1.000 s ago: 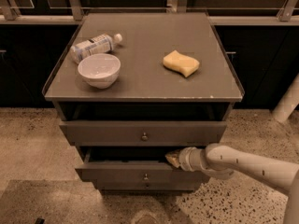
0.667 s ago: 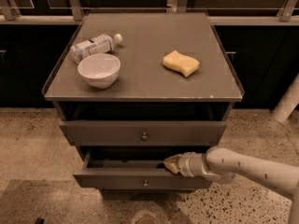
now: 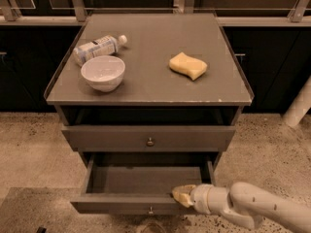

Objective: Open middle drawer

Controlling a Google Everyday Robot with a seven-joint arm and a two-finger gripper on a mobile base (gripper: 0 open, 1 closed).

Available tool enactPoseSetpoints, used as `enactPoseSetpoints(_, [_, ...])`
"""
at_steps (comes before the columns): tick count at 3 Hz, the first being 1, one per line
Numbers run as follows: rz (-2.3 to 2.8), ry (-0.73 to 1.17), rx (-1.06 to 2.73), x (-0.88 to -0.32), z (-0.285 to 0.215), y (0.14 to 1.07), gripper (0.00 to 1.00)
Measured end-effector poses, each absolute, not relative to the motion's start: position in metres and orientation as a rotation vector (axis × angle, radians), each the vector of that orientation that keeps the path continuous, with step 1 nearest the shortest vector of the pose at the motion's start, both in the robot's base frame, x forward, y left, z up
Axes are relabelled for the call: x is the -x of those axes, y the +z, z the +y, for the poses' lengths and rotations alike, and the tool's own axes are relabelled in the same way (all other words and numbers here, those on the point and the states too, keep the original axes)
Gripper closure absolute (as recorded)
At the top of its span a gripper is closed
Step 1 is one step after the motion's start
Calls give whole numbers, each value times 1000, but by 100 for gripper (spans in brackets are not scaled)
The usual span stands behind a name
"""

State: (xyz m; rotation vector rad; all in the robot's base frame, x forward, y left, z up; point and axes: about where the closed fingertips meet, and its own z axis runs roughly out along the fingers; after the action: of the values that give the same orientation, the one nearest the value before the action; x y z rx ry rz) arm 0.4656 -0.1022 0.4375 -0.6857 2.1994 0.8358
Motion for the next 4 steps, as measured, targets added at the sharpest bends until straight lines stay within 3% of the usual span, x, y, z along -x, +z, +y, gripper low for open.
enactPoseSetpoints(1, [2194,910,530,-424,-102,445,100])
enactPoseSetpoints(2, [2192,904,505,-420,-109,446,82])
enactPoseSetpoints(4, [2098,811,608,-433,-98,505,34])
